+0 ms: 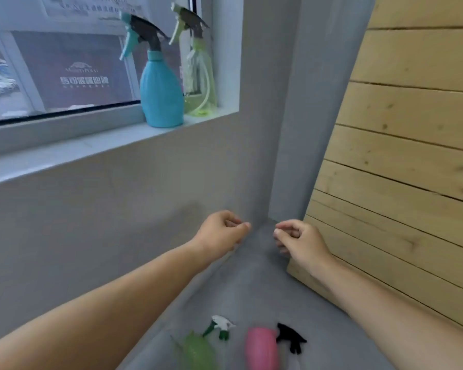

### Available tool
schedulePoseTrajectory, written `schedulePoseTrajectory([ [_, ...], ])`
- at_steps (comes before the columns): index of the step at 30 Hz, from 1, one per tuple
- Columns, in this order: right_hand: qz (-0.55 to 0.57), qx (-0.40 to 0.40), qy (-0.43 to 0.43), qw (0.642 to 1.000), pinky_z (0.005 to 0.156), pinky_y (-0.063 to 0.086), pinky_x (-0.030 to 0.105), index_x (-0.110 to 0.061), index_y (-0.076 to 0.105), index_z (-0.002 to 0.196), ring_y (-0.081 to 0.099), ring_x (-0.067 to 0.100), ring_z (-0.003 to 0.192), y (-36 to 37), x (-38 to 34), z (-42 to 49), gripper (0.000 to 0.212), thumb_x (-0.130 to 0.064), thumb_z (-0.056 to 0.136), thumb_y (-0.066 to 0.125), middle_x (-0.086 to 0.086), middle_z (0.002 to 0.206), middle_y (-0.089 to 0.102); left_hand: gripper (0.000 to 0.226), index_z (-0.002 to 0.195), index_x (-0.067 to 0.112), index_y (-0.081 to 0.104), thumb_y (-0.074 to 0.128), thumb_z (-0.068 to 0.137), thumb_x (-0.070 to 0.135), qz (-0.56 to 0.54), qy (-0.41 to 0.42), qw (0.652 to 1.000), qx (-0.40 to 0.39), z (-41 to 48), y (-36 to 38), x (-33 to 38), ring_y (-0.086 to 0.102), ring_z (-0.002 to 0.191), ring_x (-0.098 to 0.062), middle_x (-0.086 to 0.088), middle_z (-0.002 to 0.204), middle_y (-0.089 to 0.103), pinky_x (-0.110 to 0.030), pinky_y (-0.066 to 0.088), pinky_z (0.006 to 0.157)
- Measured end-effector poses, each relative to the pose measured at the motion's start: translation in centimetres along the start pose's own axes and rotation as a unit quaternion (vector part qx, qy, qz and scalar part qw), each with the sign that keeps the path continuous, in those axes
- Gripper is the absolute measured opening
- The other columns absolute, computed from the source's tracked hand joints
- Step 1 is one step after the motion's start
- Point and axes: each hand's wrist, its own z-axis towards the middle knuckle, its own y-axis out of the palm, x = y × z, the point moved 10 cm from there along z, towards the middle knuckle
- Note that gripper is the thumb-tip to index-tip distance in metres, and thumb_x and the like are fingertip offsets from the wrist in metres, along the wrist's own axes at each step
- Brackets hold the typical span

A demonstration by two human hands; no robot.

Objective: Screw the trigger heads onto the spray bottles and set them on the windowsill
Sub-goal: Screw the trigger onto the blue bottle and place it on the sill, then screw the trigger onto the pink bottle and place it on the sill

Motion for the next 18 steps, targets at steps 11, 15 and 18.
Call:
schedulePoseTrajectory([
  [11,-0.125,-0.064,0.245,0.959,0.08,0.051,0.029,-0.011,0.072,0.099,0.066,0.02,0.089,-0.7,27.6,-5.3,0.017,-0.021,0.084,0.072,0.004,0.091,0.069,0.08,0.151,0.007,0.037,0.076,0.089,0.039,0.113,-0.26,0.945,-0.16,-1.3,16.0,-23.1,0.06,0.114,-0.029,-0.015,0.135,0.056,-0.032,0.049,0.088],
  [15,-0.153,-0.075,0.286,0.943,0.085,0.053,0.032,-0.011,0.069,0.106,0.065,0.023,0.095,0.2,32.9,-5.9,0.028,-0.027,0.084,0.073,0.003,0.098,0.065,0.103,0.159,0.013,0.023,0.082,0.08,0.043,0.121,-0.29,0.936,-0.162,-1.0,19.3,-27.5,0.05,0.138,-0.032,-0.017,0.157,0.041,-0.035,0.045,0.11],
  [18,-0.158,-0.075,0.306,0.936,0.085,0.046,0.025,-0.012,0.062,0.125,0.061,0.022,0.104,1.1,35.7,-5.4,0.048,-0.032,0.083,0.074,0.006,0.114,0.058,0.119,0.161,0.019,0.016,0.086,0.069,0.05,0.148,-0.289,0.93,-0.171,0.0,20.8,-29.8,0.045,0.14,-0.038,-0.02,0.16,0.029,-0.044,0.047,0.111],
])
